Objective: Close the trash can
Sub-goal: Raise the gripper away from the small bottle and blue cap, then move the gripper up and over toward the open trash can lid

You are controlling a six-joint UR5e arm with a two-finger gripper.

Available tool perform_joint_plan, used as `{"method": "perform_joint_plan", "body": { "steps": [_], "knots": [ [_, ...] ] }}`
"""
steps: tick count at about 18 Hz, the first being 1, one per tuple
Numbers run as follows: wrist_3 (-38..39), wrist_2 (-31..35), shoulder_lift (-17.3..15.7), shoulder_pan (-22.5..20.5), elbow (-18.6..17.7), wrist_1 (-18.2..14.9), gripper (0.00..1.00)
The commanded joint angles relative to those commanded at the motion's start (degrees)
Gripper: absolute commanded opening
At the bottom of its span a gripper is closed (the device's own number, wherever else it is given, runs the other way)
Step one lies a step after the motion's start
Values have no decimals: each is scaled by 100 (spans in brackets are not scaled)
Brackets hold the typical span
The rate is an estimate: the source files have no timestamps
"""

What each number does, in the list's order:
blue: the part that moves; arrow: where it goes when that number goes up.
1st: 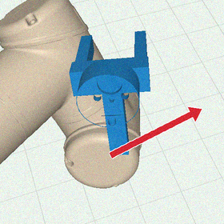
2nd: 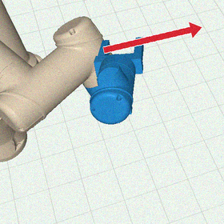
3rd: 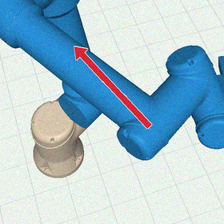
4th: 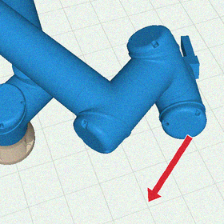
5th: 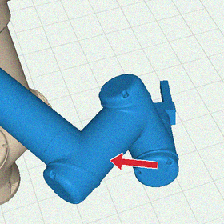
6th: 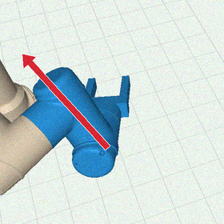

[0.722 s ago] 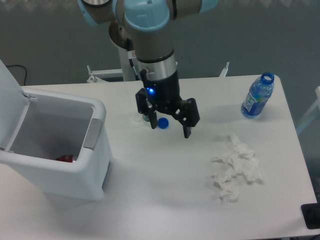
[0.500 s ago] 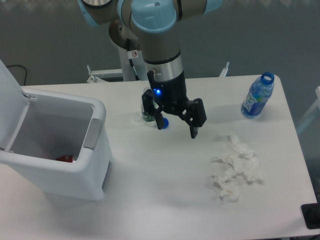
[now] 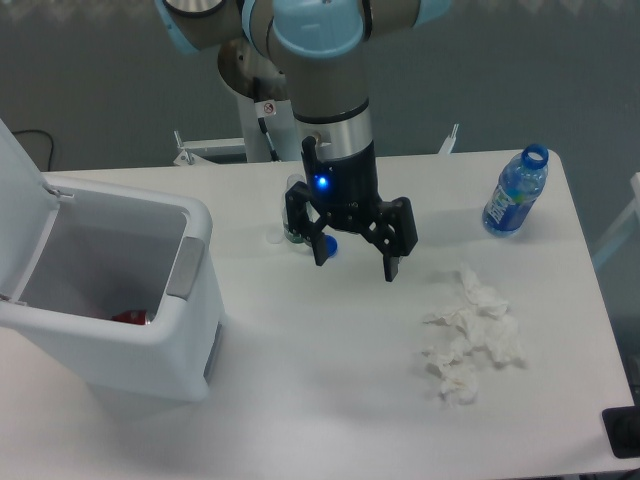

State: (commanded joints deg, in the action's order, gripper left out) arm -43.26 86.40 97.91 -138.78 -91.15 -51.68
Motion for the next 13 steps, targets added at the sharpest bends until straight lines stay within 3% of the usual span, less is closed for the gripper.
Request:
{"method": "perform_joint_plan", "body": {
  "steps": [6, 13],
  "knots": [
    [1581, -237, -132, 290, 474, 9, 100],
    [2777, -246, -360, 843, 641, 17, 100]
  ]
}}
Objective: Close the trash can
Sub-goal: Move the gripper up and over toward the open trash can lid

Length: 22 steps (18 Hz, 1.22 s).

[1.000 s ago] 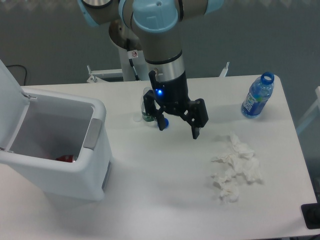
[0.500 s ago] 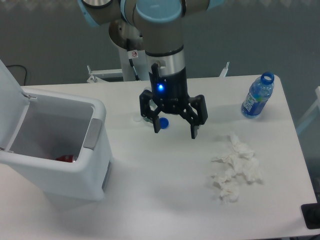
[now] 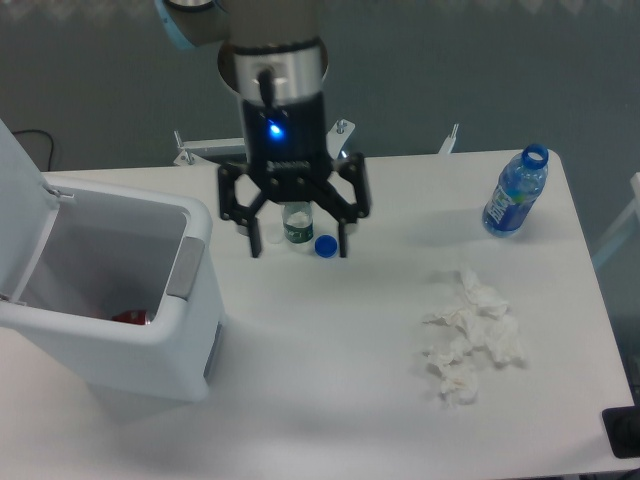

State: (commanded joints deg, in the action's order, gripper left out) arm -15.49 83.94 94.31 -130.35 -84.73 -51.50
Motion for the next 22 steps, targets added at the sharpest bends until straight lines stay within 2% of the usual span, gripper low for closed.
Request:
{"method": "perform_joint_plan", "body": {
  "steps": [6, 9, 15, 22],
  "knots": [
    [256, -219, -167, 659, 1, 18, 100],
    [1115, -351, -325, 844, 9, 18, 100],
    [1627, -773, -668, 880, -26, 9, 100],
    [1681, -1370, -765, 1179, -79, 9, 100]
  ]
}}
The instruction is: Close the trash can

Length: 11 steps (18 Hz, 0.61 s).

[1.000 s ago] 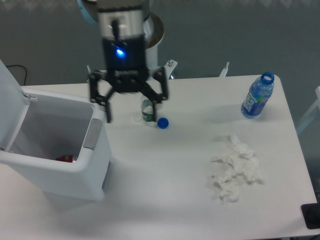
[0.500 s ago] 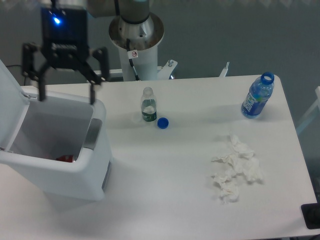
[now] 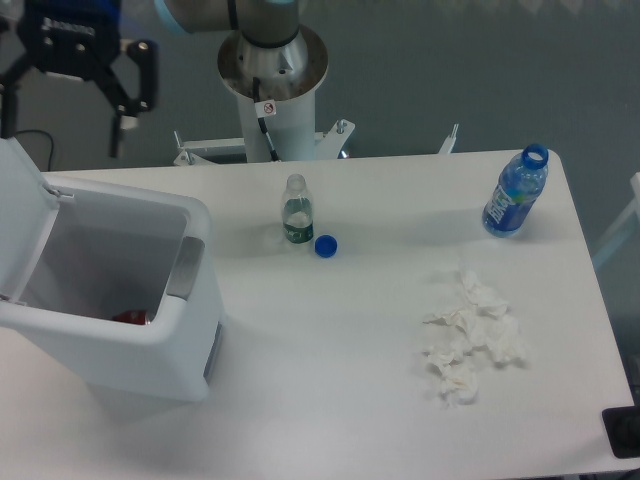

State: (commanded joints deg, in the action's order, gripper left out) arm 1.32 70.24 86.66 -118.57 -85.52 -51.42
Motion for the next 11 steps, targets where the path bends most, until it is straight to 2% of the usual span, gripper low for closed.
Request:
{"method": "perform_joint_plan", "body": {
  "steps": [3, 11],
  "knots": [
    [-35, -361, 0, 70, -9, 9, 100],
    [-193, -757, 9, 404, -26, 44, 100]
  ]
}}
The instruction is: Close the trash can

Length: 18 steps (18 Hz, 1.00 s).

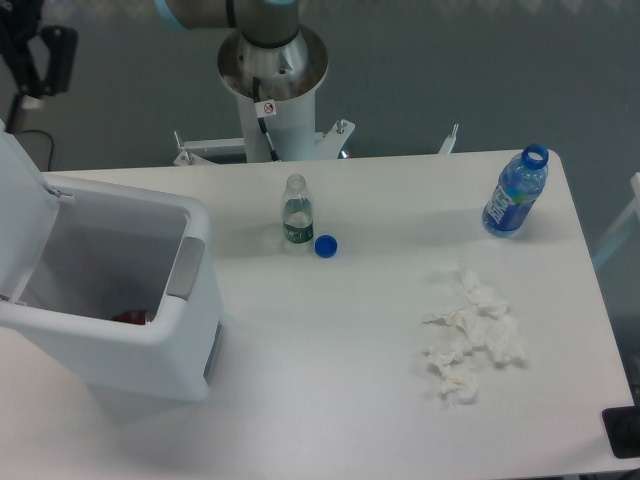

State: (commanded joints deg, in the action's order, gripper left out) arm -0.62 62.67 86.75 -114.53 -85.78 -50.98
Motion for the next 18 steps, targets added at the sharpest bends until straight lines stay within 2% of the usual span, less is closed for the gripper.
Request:
{"method": "perform_joint_plan", "body": {
  "steps": [12, 18],
  "knots": [
    [-220, -18, 18, 413, -211, 9, 100],
    [-229, -9, 9, 563, -202, 9, 100]
  ]
}}
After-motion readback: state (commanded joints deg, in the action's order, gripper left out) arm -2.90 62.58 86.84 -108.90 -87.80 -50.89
